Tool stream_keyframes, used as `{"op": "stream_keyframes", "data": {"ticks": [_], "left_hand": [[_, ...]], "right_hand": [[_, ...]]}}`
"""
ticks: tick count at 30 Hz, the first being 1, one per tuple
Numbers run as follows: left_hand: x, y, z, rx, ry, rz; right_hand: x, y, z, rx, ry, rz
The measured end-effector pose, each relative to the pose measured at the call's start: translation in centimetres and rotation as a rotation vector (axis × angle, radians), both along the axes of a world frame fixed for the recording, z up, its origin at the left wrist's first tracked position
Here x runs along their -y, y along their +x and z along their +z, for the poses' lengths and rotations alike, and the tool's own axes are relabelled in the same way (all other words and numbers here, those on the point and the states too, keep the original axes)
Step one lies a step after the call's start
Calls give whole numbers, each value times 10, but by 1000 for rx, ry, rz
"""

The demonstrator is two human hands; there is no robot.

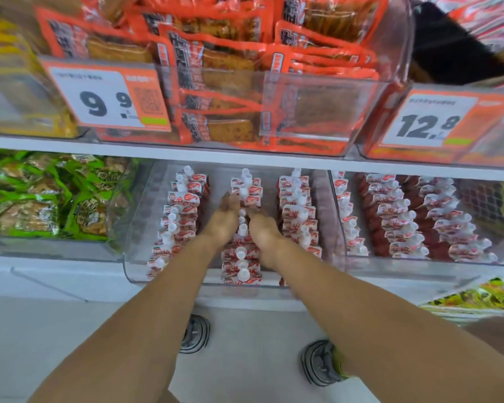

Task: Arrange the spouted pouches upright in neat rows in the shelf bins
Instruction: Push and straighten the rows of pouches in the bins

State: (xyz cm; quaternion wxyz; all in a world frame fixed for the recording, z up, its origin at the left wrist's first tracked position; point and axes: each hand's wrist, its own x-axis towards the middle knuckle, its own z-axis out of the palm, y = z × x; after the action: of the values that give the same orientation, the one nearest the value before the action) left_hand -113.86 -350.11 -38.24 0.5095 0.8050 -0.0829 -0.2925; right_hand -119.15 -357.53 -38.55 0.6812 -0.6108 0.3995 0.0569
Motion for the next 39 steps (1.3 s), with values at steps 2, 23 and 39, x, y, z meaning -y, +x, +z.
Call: {"op": "stream_keyframes", "data": {"ticks": [2,23,39], "left_hand": [[-4,3,-2,-82,-44,13],[18,30,-19,4,-129,69],[16,43,-34,-54,-152,33]], "right_hand": [[3,-1,4,4,-11,41],[21,38,-11,244,-162,-75],[19,36,-14,289,-134,-65]]}}
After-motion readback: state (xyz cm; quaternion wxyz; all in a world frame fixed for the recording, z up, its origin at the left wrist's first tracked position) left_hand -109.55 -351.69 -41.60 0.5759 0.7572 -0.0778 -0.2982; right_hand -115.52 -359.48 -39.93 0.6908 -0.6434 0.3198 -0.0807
